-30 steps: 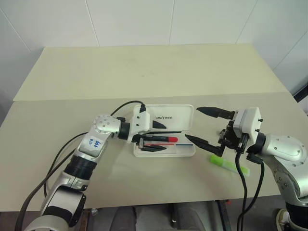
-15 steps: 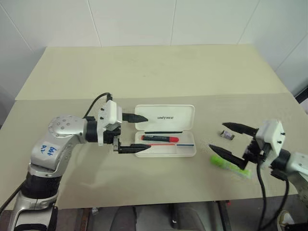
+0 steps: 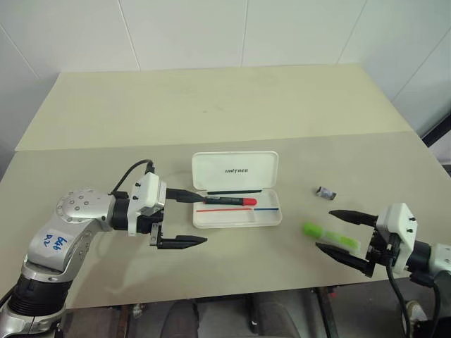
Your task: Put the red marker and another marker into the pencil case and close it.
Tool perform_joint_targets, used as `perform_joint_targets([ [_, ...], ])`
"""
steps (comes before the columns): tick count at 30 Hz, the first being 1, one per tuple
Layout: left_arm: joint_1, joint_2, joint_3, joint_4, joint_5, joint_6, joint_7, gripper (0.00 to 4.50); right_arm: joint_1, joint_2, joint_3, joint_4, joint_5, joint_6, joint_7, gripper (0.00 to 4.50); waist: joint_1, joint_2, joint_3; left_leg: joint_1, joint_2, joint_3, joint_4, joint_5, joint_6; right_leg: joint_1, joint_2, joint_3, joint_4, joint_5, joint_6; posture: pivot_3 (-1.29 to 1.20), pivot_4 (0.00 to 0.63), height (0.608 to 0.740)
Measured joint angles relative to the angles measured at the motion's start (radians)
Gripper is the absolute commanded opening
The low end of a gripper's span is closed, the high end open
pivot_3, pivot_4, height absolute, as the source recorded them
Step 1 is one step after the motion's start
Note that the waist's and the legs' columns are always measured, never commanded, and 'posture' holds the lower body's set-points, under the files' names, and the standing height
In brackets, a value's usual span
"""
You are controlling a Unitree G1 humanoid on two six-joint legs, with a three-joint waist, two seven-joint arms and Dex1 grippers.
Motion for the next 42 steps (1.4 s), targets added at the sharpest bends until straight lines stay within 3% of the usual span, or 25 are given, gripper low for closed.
perform_joint_targets([
  [11,-0.018,0.032,0.002,0.025,0.000,-0.016,-0.014,4.48,-0.141,0.002,0.118,0.324,-0.098,-0.109,0.086,4.50,0.000,-0.001,0.001,0.000,0.000,0.001,-0.001,0.000,0.000,0.000,0.000,0.001,0.000,0.000,0.001,0.00,0.150,0.740],
  [14,-0.023,0.034,0.004,0.025,0.000,-0.018,-0.013,4.50,-0.154,0.002,0.129,0.369,-0.110,-0.132,0.105,3.88,0.000,-0.001,0.001,0.000,0.000,0.002,-0.001,0.000,0.000,0.000,0.000,0.001,0.000,0.000,0.001,0.00,0.150,0.740],
  [22,-0.023,0.061,0.010,0.026,0.001,-0.041,-0.011,4.50,-0.150,0.001,0.133,0.389,-0.125,-0.172,0.127,1.10,0.000,-0.001,0.001,0.001,0.000,0.002,-0.001,0.000,0.000,0.000,0.000,0.002,0.000,0.001,0.002,0.00,0.150,0.740],
  [33,-0.013,0.067,0.012,0.067,0.017,-0.113,-0.014,4.50,-0.293,-0.009,0.182,0.384,-0.163,-0.163,0.123,1.10,-0.008,-0.001,0.001,0.003,-0.001,0.006,0.000,0.000,0.000,0.000,0.001,0.007,0.000,0.003,0.003,0.00,0.150,0.740],
  [42,0.068,0.105,0.058,0.091,0.029,-0.186,-0.046,4.50,-0.506,-0.008,0.250,0.148,-0.086,-0.039,0.122,1.10,-0.003,-0.001,0.001,-0.001,-0.001,0.008,-0.002,0.000,0.000,-0.008,0.001,0.009,0.001,0.003,0.004,0.00,0.150,0.740],
])
